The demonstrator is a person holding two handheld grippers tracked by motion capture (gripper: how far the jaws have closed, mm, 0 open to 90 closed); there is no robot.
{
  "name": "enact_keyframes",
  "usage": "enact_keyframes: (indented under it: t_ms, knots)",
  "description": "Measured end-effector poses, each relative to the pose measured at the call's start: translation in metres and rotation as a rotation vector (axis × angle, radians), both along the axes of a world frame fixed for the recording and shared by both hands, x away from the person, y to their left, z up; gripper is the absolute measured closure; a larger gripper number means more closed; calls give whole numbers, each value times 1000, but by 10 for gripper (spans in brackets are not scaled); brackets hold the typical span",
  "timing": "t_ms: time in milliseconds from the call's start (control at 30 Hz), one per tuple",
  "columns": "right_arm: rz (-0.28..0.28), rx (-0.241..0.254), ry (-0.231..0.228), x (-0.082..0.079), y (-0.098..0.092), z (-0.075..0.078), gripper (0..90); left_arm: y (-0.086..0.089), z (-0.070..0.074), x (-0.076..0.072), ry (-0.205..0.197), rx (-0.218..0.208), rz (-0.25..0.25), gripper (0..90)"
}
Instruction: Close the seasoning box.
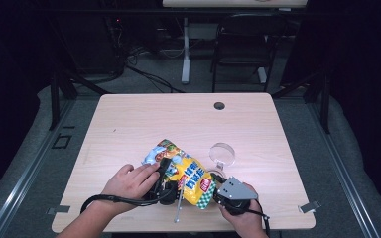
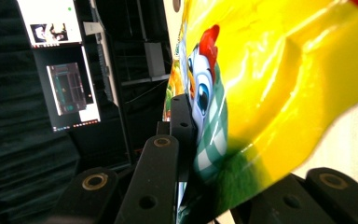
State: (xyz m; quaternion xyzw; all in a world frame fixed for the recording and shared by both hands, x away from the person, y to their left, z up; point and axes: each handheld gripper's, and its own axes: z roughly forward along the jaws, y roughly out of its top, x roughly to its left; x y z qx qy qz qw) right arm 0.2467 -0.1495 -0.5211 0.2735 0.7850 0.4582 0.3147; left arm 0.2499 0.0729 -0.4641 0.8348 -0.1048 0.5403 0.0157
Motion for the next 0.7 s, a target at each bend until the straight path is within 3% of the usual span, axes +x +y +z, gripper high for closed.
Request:
enact_keyframes:
  t_ms: [167,700]
  knots:
    - [-1,-3,0,0,0,0,715,2,-4,1,18,-15,8,858]
    - [-5,-7,-3,1,0,0,715,8,-16,4,69,-122,37,860]
